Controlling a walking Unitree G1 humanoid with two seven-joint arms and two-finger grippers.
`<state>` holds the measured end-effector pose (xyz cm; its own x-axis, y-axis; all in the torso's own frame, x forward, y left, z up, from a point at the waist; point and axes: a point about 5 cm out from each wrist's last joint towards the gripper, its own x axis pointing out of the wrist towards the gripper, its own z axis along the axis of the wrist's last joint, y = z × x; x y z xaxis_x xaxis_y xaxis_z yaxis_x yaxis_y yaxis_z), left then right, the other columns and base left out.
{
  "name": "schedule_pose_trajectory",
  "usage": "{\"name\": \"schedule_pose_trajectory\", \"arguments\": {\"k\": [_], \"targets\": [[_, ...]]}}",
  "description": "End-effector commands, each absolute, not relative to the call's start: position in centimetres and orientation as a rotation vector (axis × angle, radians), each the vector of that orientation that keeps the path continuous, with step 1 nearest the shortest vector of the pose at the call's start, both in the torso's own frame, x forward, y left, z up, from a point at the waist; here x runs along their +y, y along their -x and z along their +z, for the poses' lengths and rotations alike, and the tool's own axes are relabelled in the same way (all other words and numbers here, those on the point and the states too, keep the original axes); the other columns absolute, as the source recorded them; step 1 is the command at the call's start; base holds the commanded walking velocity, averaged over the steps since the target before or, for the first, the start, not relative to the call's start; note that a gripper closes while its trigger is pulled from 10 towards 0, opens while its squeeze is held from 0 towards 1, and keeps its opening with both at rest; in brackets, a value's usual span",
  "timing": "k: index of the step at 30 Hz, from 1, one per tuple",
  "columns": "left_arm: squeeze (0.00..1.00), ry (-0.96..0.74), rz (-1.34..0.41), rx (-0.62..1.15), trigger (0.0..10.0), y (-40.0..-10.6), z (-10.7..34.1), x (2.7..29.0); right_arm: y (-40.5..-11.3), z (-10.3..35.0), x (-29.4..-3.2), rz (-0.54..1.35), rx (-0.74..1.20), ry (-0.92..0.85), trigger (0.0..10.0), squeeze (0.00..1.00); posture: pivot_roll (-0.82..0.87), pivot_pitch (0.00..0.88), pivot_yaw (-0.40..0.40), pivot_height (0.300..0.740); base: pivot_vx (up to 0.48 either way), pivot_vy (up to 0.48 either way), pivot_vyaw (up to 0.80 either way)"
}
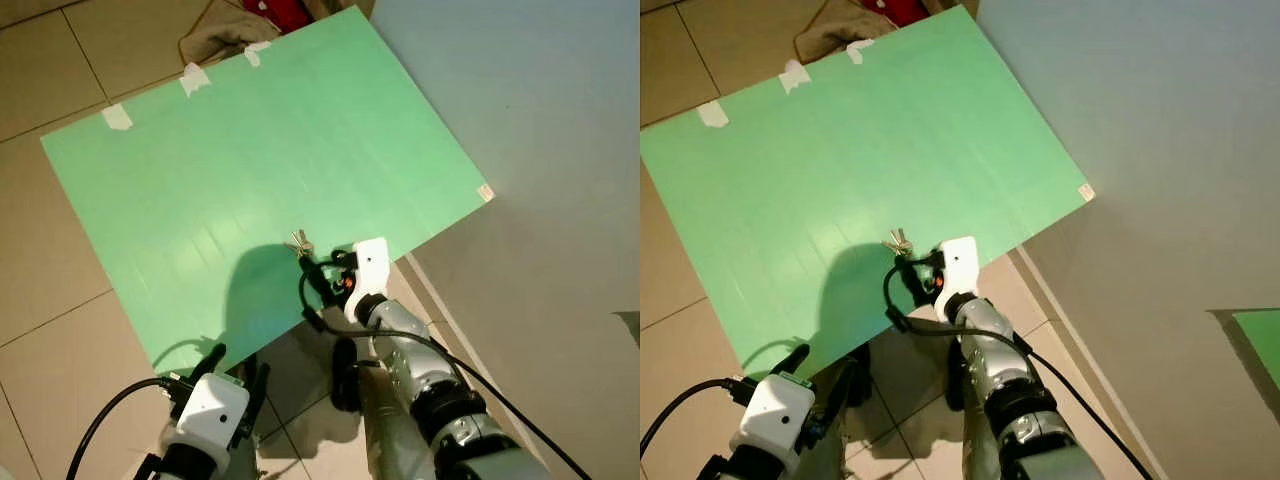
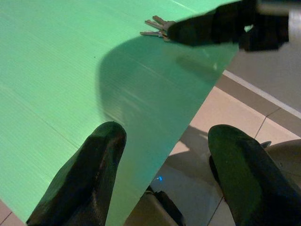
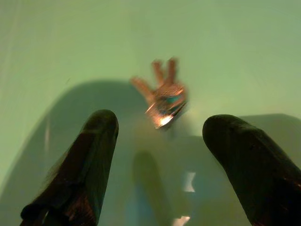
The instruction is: Hang keys on a hook
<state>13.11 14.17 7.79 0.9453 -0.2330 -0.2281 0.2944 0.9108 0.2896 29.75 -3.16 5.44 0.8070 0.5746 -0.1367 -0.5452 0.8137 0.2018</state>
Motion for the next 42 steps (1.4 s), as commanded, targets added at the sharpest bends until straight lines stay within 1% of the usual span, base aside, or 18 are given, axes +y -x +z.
{"name": "schedule_pose_trajectory", "arguments": {"k": [1, 4, 10, 12, 23, 26, 31, 42], "targets": [[0.00, -0.315, -0.290, 0.235, 10.0, -12.3, 7.0, 13.7, -28.2, 4.7, -1.3, 0.626, 0.225, -0.201, 10.0, 0.00, 0.20, 0.500, -0.142, 0.740, 0.000, 0.000, 0.00], [0.00, -0.314, -0.294, 0.233, 10.0, -12.4, 7.0, 13.7, -27.7, 4.3, -1.0, 0.627, 0.238, -0.197, 10.0, 0.00, 0.20, 0.503, -0.142, 0.740, 0.000, 0.000, 0.00], [0.00, -0.315, -0.298, 0.233, 10.0, -12.4, 7.0, 13.7, -27.9, 4.3, -0.8, 0.605, 0.227, -0.152, 10.0, 0.00, 0.20, 0.509, -0.139, 0.740, 0.000, 0.000, 0.00], [0.00, -0.316, -0.299, 0.234, 10.0, -12.4, 7.0, 13.7, -28.1, 4.4, -0.5, 0.586, 0.212, -0.099, 10.0, 0.00, 0.19, 0.513, -0.137, 0.740, 0.000, 0.000, 0.00], [0.00, -0.313, -0.298, 0.232, 10.0, -12.4, 7.1, 13.5, -28.7, 4.3, -0.2, 0.556, 0.234, -0.077, 10.0, 0.00, 0.20, 0.522, -0.142, 0.740, 0.000, 0.000, 0.00], [0.00, -0.313, -0.297, 0.234, 10.0, -12.3, 7.1, 13.5, -28.9, 4.1, -0.4, 0.529, 0.256, -0.098, 10.0, 0.00, 0.20, 0.526, -0.148, 0.740, 0.000, 0.000, 0.00], [0.00, -0.310, -0.295, 0.237, 10.0, -12.2, 7.0, 13.4, -29.3, 3.9, -0.6, 0.455, 0.315, -0.224, 10.0, 0.00, 0.20, 0.529, -0.149, 0.740, 0.000, 0.000, 0.00], [0.00, -0.310, -0.296, 0.238, 10.0, -12.2, 6.9, 13.4, -29.7, 4.3, -0.3, 0.460, 0.306, -0.226, 10.0, 0.00, 0.20, 0.531, -0.149, 0.740, 0.000, 0.000, 0.00]]}}
